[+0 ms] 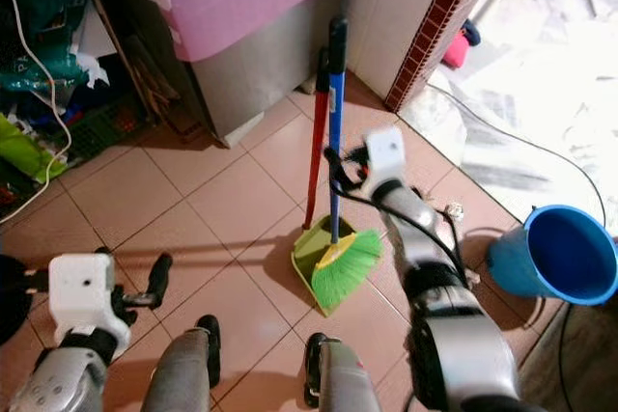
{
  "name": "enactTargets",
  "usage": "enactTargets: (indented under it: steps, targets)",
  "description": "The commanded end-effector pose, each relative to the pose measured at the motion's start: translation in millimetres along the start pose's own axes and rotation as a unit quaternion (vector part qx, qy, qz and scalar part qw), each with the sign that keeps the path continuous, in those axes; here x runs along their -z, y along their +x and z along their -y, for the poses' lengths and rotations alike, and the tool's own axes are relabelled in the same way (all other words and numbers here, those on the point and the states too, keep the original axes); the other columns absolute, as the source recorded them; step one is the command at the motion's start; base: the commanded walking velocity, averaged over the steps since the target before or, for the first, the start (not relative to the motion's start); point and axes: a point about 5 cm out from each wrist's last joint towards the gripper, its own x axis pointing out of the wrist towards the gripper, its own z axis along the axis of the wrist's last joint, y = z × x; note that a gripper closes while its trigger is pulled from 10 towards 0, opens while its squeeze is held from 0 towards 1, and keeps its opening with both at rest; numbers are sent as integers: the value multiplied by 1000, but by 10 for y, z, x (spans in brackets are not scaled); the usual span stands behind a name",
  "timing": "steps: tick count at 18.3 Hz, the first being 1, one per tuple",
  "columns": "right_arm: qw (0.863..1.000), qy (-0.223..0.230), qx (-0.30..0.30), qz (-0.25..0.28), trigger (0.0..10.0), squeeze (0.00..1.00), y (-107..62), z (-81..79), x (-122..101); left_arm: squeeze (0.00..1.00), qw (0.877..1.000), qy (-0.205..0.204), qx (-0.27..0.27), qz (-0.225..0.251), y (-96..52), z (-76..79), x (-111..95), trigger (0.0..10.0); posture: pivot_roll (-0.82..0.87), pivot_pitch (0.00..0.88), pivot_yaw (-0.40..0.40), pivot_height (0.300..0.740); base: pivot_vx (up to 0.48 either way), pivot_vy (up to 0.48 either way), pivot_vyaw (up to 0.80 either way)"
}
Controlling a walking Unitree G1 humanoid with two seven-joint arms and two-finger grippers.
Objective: Sweep floor
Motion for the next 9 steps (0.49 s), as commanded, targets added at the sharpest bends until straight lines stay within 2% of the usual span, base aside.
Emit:
enactTargets:
  steps: [1, 2, 4, 6, 9]
  targets:
    - [1000, 8, 14, 9, 10000, 0, -111, 84, 30, 0, 1000, -1, -6, -6, 9, -18, 49, 10000, 147, 231, -63, 740, 0, 0, 0]
    - [1000, 11, 18, 11, 10000, 0, -151, 105, 41, 0, 1000, -2, -8, -3, 35, -16, 44, 10000, 142, 224, -65, 740, 0, 0, 0]
    - [998, 43, 31, 21, 10000, 0, -425, 28, 98, 0, 1000, 1, -21, 14, 100, -32, 16, 10000, 104, 175, -72, 740, 0, 0, 0]
    - [997, 68, 31, 23, 10000, 0, -734, -240, 130, 0, 999, 1, -35, 27, 103, -56, 17, 10000, 77, 124, -80, 740, 0, 0, 0]
    - [995, 81, 51, 31, 10000, 0, -959, -407, 91, 0, 998, -2, -44, 41, 82, -93, -9, 10000, 69, 78, -73, 740, 0, 0, 0]
